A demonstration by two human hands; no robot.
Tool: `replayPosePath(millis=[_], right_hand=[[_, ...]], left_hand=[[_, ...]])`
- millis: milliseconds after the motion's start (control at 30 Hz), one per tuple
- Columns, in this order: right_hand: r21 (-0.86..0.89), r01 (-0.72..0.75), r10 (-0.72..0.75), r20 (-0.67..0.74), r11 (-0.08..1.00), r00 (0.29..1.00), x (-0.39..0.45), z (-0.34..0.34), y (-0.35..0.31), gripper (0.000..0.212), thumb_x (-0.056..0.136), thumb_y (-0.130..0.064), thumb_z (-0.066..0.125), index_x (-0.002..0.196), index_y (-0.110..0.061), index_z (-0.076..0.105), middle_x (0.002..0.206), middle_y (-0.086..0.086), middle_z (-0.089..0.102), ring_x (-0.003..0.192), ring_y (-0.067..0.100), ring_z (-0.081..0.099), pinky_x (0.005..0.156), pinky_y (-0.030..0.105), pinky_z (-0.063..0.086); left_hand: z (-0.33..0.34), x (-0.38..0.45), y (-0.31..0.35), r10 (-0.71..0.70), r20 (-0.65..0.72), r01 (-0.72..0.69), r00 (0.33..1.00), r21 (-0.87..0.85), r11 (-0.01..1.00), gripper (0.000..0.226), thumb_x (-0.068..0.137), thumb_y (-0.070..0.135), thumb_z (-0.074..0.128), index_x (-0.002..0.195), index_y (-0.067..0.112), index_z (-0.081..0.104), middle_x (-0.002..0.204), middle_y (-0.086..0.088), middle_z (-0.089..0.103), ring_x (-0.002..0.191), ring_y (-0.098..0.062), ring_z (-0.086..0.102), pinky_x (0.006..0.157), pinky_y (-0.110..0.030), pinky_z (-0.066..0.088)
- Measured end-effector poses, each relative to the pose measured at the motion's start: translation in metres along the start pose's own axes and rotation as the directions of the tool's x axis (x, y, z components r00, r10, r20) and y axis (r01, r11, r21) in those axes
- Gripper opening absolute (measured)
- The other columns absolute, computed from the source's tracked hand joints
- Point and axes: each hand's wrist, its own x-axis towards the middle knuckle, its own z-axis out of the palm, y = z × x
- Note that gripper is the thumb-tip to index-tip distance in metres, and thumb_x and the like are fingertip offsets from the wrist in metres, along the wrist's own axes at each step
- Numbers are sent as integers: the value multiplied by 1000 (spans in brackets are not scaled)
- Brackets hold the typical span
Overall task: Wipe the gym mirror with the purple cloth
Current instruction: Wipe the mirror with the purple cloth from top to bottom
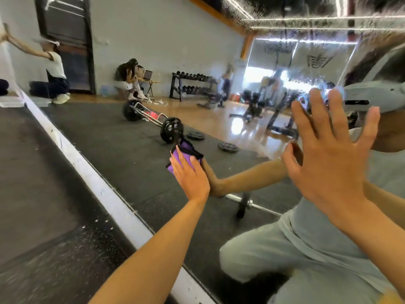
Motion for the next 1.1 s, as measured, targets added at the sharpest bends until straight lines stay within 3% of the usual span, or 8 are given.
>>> replayPosePath(millis=[333, 433, 533, 633, 700, 800, 900, 1100], right_hand=[[25, 217, -219, 161, 976, 962, -56, 36, -61, 90, 88, -37, 67, 165, -18, 24, 175, 5, 4, 162, 27, 1, 126, 61, -4], [0, 174, -172, 168, 985, 971, -59, 44, -63, 86, 96, -33, 56, 167, -15, 11, 175, 7, -2, 162, 27, -2, 128, 56, -5], [34, 54, -58, 157, 998, 986, -59, 41, -64, 84, 96, -34, 43, 166, -10, 4, 175, 9, -3, 161, 27, -3, 129, 55, 0], [2, 11, -11, 171, 1000, 985, -68, 35, -60, 78, 99, -30, 36, 167, -12, 2, 175, 6, -3, 161, 25, -5, 129, 56, 0], [-17, 0, 3, 180, 1000, 984, -78, 31, -56, 78, 99, -29, 36, 167, -15, 2, 175, 4, -3, 162, 25, -4, 129, 56, -1], [-44, 7, 1, 188, 999, 982, -92, 26, -47, 79, 97, -33, 39, 167, -17, 5, 175, 3, -1, 162, 26, -1, 128, 58, -1], [-74, -7, 20, 186, 997, 982, -101, 24, -42, 79, 97, -36, 40, 167, -18, 7, 175, 3, 0, 162, 26, 0, 128, 59, 0], [-62, -66, 78, 213, 996, 974, -100, 29, -54, 84, 96, -39, 39, 167, -17, 0, 175, 4, -6, 161, 27, -5, 124, 62, -7]], left_hand=[[-5, -5, -10, -273, 33, 268, 961, 121, 956, 58, 116, 33, 28, 168, 14, 12, 176, -12, 3, 163, -27, 1, 129, -38, 0], [3, -41, 34, 148, 175, -167, 973, 99, 981, 62, 113, 38, 26, 167, 16, 3, 175, -8, -4, 163, -22, -9, 131, -39, -5], [4, -66, 58, 621, 367, -669, 693, 5, 743, 61, 112, 38, 27, 167, 17, 12, 174, 0, -4, 162, -20, -12, 131, -44, -6], [0, -62, 54, 731, 358, -778, 582, -18, 628, 58, 112, 38, 28, 165, 16, 26, 175, -6, 16, 162, -17, -3, 132, -46, 1], [-1, -60, 38, 719, 342, -763, 606, -6, 646, 55, 113, 37, 28, 165, 18, 26, 174, -2, 16, 163, -17, -1, 132, -46, 4], [-5, -41, 2, 250, 147, -256, 957, 20, 967, 56, 114, 30, 34, 166, 15, 21, 174, 0, 8, 163, -21, 6, 133, -45, 6], [-19, -21, -22, -154, 124, 152, 980, 29, 988, 59, 115, 28, 35, 166, 11, 11, 175, -11, 6, 163, -25, 4, 131, -47, 9], [-6, -86, 39, 406, 392, -459, 825, 48, 887, 63, 110, 52, 6, 164, 22, -5, 168, 4, -25, 161, -18, -15, 131, -45, -9]])
